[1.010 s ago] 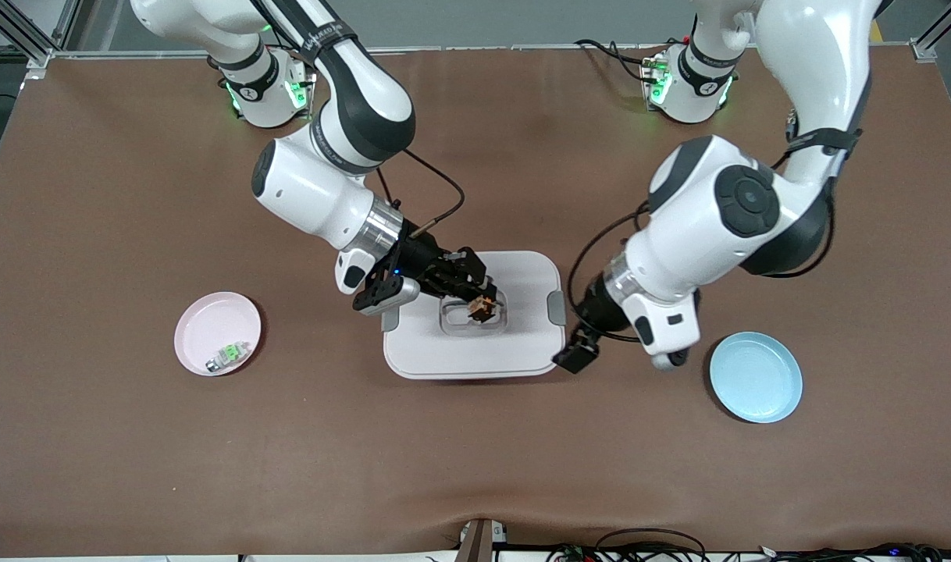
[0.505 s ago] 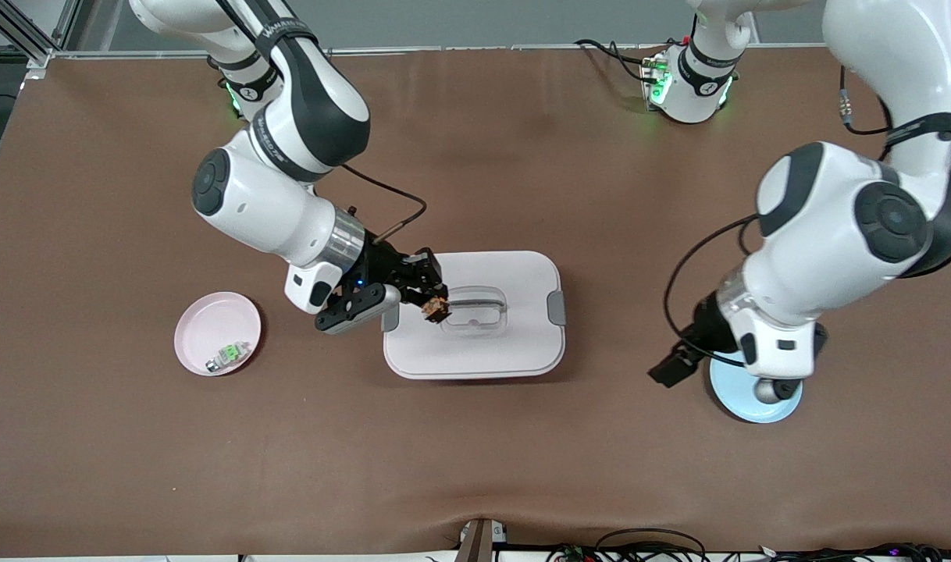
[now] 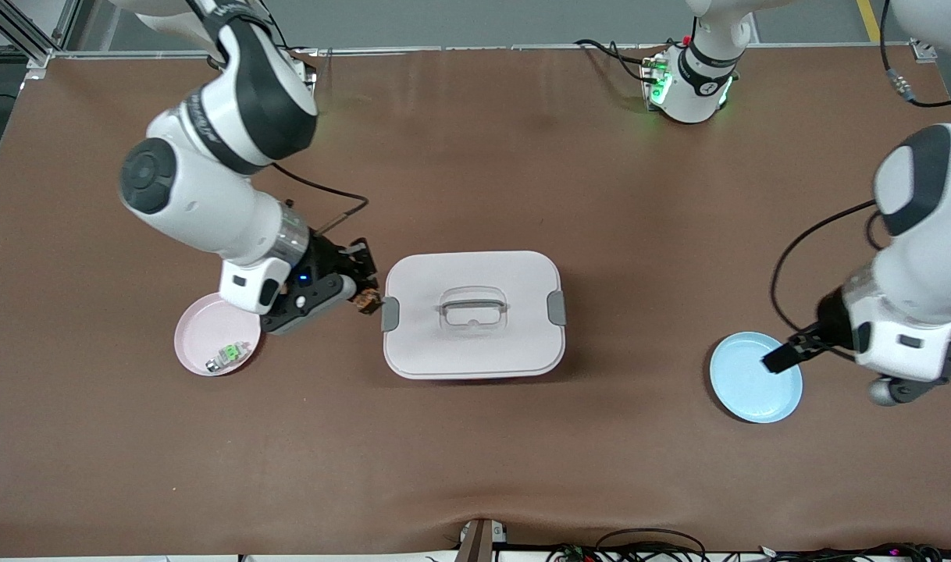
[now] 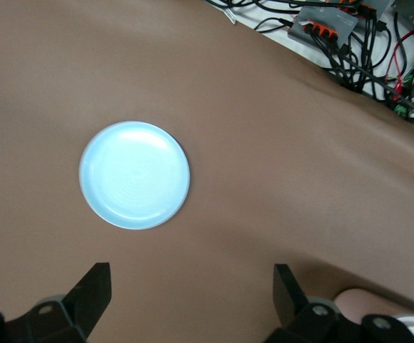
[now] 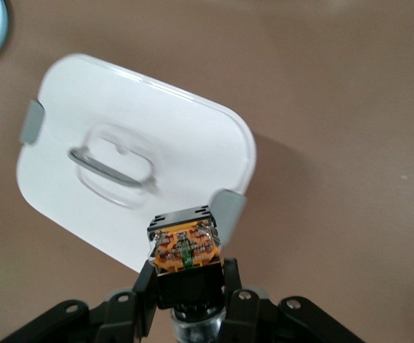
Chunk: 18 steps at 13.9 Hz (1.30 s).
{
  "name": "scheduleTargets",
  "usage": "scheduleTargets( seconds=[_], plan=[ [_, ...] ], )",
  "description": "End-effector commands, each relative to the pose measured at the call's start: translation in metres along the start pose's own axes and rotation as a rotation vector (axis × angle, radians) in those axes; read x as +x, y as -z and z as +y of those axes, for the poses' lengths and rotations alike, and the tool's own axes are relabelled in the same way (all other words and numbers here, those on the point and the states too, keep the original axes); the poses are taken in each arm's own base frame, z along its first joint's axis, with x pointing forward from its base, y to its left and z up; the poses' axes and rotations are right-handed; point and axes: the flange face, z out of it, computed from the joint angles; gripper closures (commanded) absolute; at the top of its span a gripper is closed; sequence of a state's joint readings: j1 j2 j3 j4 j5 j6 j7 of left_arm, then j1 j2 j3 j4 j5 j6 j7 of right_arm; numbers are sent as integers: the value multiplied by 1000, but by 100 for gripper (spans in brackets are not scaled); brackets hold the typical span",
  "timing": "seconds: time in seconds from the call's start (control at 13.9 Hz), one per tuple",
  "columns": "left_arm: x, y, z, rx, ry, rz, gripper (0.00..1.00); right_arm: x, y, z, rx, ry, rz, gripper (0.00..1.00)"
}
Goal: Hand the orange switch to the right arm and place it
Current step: 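Carry the switch with the right gripper toward the white plate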
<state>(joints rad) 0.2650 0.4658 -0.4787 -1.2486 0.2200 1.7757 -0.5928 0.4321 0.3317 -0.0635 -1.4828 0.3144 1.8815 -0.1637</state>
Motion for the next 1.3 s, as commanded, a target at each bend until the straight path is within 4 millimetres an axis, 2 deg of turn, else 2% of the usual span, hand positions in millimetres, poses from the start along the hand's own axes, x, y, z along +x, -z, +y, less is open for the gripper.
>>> scheduleTargets(
  seconds=[0.0,0.29,0.36,0.43,0.79,0.87,1.01,1.23],
  plan=[
    [-2,25,-32,53,-120,-5,0,-15,26,25,-58,58,-44,100],
    [-8,68,-72,85,-202,-20,0,-38,57,51,-163,33,-115,100],
    [-8,71,-79,90,-230,-30,0,-47,71,68,-171,-95,-112,100],
    [-11,82,-83,93,-246,-19,0,-53,78,72,-177,-188,-120,100],
    [-34,111,-86,109,-277,-35,0,-72,109,116,-198,-353,-83,100],
    [-42,110,-80,123,-286,-39,0,-77,113,120,-226,-382,-79,100],
    [-57,116,-79,127,-280,-45,0,-88,115,134,-246,-457,-82,100],
    [-66,118,-94,96,-301,-64,0,-104,118,166,-247,-529,-81,100]
  ],
)
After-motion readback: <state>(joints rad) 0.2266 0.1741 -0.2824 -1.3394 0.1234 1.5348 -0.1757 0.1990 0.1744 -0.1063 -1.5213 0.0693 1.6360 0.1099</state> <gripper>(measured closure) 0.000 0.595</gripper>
